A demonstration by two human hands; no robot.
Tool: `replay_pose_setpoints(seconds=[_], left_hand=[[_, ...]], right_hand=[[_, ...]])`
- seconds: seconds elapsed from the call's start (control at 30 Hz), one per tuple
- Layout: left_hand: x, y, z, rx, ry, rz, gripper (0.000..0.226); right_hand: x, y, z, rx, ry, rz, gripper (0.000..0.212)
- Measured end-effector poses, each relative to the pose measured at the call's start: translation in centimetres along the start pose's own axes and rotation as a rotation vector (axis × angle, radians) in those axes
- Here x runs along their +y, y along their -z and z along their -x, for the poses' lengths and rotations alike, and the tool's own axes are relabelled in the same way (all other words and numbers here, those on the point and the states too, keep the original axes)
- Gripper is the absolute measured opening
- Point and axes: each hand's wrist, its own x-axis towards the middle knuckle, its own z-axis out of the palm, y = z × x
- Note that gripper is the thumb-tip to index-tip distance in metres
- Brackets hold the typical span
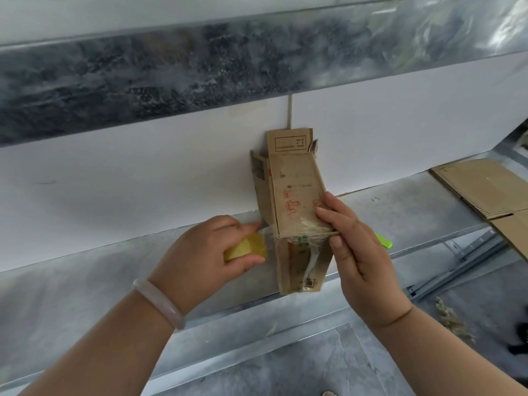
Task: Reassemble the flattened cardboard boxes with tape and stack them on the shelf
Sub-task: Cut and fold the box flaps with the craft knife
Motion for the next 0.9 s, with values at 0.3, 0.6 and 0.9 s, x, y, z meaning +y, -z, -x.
replay_pose_setpoints(seconds=[0.3,0.6,0.9], left_hand=[[0.6,0.4,1.0,0.109,0.057,0.169,0.035],[0.6,0.4,0.5,0.001,0.099,-0.104,0.042],[0.6,0.1,1.5,0.063,0.130,0.244,0.033]], right_hand=[[0.2,0.6,-0.1,-0.025,0.032,0.001,0.037],[0.2,0.4,-0.1,-0.034,0.029,0.001,0.037],[0.4,0.7,-0.4,-0.040,0.048,0.016,0.037]])
